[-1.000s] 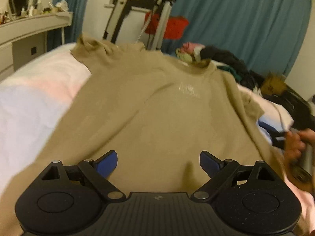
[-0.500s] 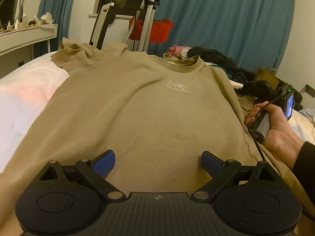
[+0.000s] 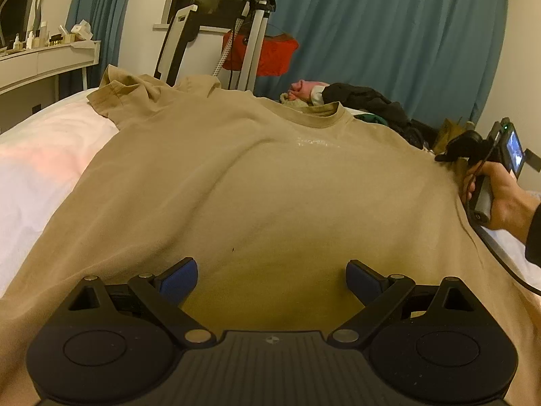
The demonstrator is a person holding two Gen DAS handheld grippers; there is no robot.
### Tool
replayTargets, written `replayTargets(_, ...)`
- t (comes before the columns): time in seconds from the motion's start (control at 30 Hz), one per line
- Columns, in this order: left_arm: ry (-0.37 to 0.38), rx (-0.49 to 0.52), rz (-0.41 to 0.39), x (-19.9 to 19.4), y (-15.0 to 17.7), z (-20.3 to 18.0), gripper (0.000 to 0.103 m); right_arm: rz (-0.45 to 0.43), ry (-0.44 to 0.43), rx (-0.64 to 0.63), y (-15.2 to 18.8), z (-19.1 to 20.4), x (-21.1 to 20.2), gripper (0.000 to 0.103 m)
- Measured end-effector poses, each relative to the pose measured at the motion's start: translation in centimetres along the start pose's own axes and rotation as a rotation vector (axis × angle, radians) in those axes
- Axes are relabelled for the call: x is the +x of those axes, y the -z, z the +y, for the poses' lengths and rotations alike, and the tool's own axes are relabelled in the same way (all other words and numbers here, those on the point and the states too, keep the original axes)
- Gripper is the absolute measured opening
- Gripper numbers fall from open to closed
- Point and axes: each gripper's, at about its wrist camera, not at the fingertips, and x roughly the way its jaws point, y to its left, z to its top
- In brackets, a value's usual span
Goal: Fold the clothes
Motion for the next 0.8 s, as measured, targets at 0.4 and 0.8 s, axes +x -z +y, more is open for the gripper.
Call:
replayTargets(0.4, 0.001, -0.01, -0.009, -1.6, -0.9, 0.0, 0.095, -0.035, -0.07, -0.315, 4.2, 7.1, -16.7, 0.088)
replayTargets(0.8, -0.008, 0.016, -0.146, -9.9, -1.6, -0.7, 0.096, -0.033, -0.246, -0.302, 11.7, 11.2, -32.9, 0.088)
